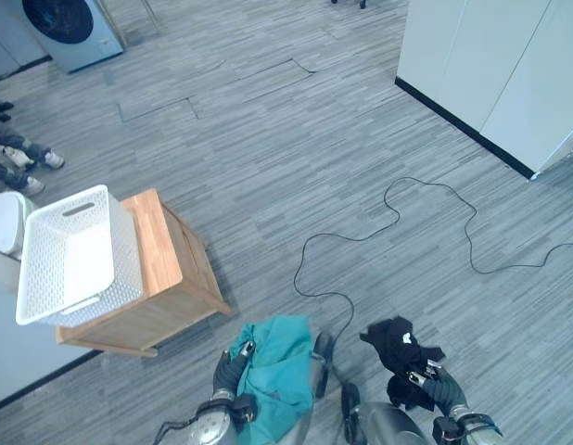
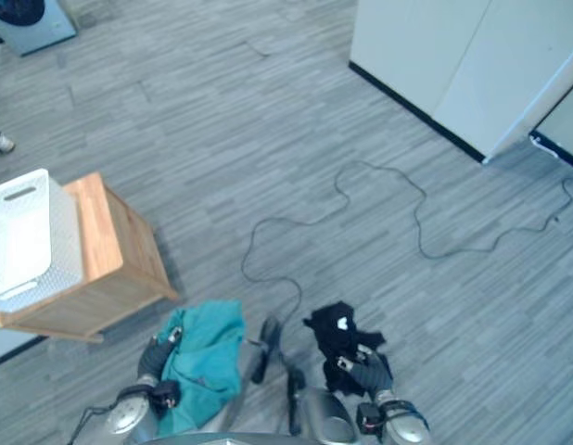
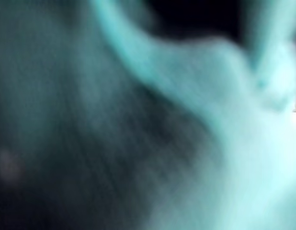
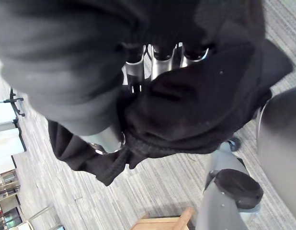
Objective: Tidy up the quilt and then pick up the clothes from the bed and put them into the laundry hamper.
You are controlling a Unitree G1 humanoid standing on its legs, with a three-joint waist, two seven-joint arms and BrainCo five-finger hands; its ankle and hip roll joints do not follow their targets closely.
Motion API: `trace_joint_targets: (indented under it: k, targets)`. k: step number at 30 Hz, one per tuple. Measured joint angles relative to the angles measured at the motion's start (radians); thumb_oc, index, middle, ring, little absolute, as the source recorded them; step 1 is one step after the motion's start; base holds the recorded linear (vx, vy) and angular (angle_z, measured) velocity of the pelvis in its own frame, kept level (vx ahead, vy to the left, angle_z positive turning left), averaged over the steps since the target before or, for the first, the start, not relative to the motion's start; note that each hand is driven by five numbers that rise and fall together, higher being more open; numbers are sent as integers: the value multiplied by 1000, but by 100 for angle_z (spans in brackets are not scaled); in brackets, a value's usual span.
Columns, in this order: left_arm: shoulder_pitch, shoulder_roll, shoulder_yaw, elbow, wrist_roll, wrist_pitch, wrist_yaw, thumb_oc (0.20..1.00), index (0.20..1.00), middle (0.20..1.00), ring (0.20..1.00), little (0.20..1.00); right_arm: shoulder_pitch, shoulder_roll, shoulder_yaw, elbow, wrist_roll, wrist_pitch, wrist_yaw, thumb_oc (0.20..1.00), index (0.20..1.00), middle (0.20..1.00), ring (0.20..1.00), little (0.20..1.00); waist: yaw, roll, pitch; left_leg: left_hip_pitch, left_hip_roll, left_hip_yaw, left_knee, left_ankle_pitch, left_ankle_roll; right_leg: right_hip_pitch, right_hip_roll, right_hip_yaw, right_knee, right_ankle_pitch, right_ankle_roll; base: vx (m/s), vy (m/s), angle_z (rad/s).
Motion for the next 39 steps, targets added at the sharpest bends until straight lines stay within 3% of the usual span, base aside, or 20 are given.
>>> trace_joint_targets:
  k: [2, 7, 9, 10, 12, 15, 17, 18, 22, 23, 24, 27, 28, 29, 32, 33, 34, 35, 37, 39]
  targets:
    - [-7, 2, 0, 2, 6, 4, 5, 200, 200, 200, 200, 200, 12, 7, 0, 2, 2, -21, -28, 200, 200, 200, 200, 200, 10, 0, -3, 24, 1, 57, -97, 7, -6, 65, 14, 9, -27, -28, -11, 565, 119, 13]
    - [-13, 30, -15, -13, 29, 33, 0, 200, 200, 200, 200, 200, 1, 24, 7, 13, 2, -31, -83, 200, 200, 200, 200, 200, 22, -44, -30, 44, -1, 164, 27, 30, 71, 204, -7, 5, -56, -113, 36, 576, 195, 3]
    - [-38, 28, -33, -10, 29, 59, 3, 200, 200, 200, 200, 200, 0, 34, 5, 7, 2, -25, -87, 200, 200, 200, 200, 200, 19, -55, -34, 119, -10, 176, 30, 130, 65, 187, -38, -47, 163, -169, 135, 503, 313, -4]
    - [-42, 29, -38, -36, 32, 61, 4, 200, 200, 200, 200, 200, 8, 36, 10, -25, 1, -23, -86, 200, 200, 200, 200, 200, 50, -71, -43, 137, -32, 205, 92, 87, 139, 106, -116, -97, 499, -165, 194, 451, 306, -47]
    - [-33, 31, -38, -66, 39, 63, 6, 200, 200, 200, 200, 200, 19, 35, 7, -69, 1, -23, -85, 200, 200, 200, 200, 200, 49, -74, -78, 156, -74, 204, 159, 8, 160, 19, -258, -150, 814, 37, 188, 382, 262, -31]
    - [-72, 38, -30, -86, 39, 63, 15, 200, 200, 200, 200, 200, 1, 41, 34, -94, 0, -17, -93, 200, 200, 200, 200, 200, 27, 16, -91, 226, -58, 137, 138, -5, 198, -154, -304, -97, 995, 60, 194, 381, 90, 21]
    - [-111, 52, -26, -77, 39, 63, 22, 200, 200, 200, 200, 200, -4, 63, 66, -98, -2, -18, -115, 200, 200, 200, 200, 200, 18, 25, -74, 288, -53, 87, 103, -7, 193, -258, -312, -104, 941, 34, 154, 510, -150, 66]
    - [-126, 51, -25, -60, 39, 58, 26, 200, 200, 200, 200, 200, -11, 72, 94, -92, -2, -20, -116, 200, 200, 200, 200, 200, 15, 16, -64, 329, -51, 44, 88, -39, 139, -316, -296, -107, 782, 22, 146, 536, -220, 85]
    - [-102, 75, -37, -19, 37, 40, 44, 200, 200, 200, 200, 200, -4, 83, 96, -56, -1, -31, -80, 200, 200, 200, 200, 200, -5, -42, -62, 403, -64, 6, 53, -136, 85, -354, -221, -53, 265, 50, 192, 552, -176, 100]
    - [-116, 92, -66, 32, 37, 49, 49, 200, 200, 200, 200, 200, -2, 88, 78, -29, 2, -46, -78, 200, 200, 200, 200, 200, -60, -77, -58, 421, -97, -137, 101, -159, 94, -312, -143, 159, -103, 89, 255, 519, -73, 186]
    - [-125, 100, -77, 36, 38, 53, 49, 200, 200, 200, 200, 200, 2, 87, 77, -26, 2, -45, -78, 200, 200, 200, 200, 200, -79, -99, -57, 438, -96, -158, 104, -154, 104, -302, -133, 209, -187, 115, 256, 567, -141, 208]
    - [-101, 97, -80, 12, 38, 78, 9, 200, 200, 200, 200, 200, 19, 87, 45, -15, 11, -43, -87, 200, 200, 200, 200, 200, -121, -139, -63, 546, -142, -326, 138, -177, 78, -181, -125, 274, -195, 205, 215, 522, -222, 216]
    - [-94, 91, -73, -40, 38, 80, 0, 200, 200, 200, 200, 200, 21, 62, 28, -17, 11, -37, -86, 200, 200, 200, 200, 200, -120, -127, -75, 567, -127, -319, 127, -205, 84, -162, -135, 243, -163, 315, 200, 475, -191, 245]
    - [-90, 90, -72, -68, 37, 83, 0, 200, 200, 200, 200, 200, 17, 48, 12, -16, 11, -27, -82, 200, 200, 200, 200, 200, -118, -109, -81, 570, -106, -320, 130, -221, 89, -172, -125, 210, -122, 317, 196, 513, -218, 208]
    - [-46, 88, -23, -133, 35, 84, 2, 200, 200, 200, 200, 200, -44, 11, -42, -7, 11, -21, -60, 200, 200, 200, 200, 200, -52, -97, -89, 459, -92, -145, 346, -186, 30, -157, -123, 150, -87, 266, 122, 307, -140, 87]
    - [-39, 92, -21, -127, 34, 89, 3, 200, 200, 200, 200, 200, -59, -1, -45, -8, 10, -21, -55, 200, 200, 200, 200, 200, -55, -98, -90, 377, -79, -70, 488, -194, 43, -142, -127, 111, -92, 253, 102, 218, -108, 74]
    - [-29, 95, -19, -125, 32, 95, 1, 200, 200, 200, 200, 200, -64, -3, -44, -8, 11, -21, -56, 200, 200, 200, 200, 200, -60, -99, -90, 336, -55, -38, 541, -205, 48, -130, -135, 59, -97, 241, 86, 386, -103, 142]
    - [-44, 98, -17, -114, 27, 106, -1, 200, 200, 200, 200, 200, -64, 1, -46, -1, 11, -16, -57, 200, 200, 200, 200, 200, -90, -115, -85, 253, 28, 61, 630, -205, 48, -106, -140, -14, -109, 228, 67, 254, -32, 139]
    - [-53, 102, -9, -95, 22, 122, -22, 200, 200, 200, 200, 200, -51, 31, -36, 11, 11, 1, -58, 200, 200, 200, 200, 200, -110, -139, -74, 203, 131, 198, 565, -217, 23, -27, -163, -143, -160, 217, 65, 317, 40, 180]
    - [-32, 103, -13, -92, 22, 126, -46, 200, 200, 200, 200, 200, -5, 44, -39, 8, 10, 0, -57, 200, 200, 200, 200, 200, -121, -146, -80, 210, 121, 279, 368, -219, 26, 4, -185, -232, -180, 174, 83, 285, 48, 158]
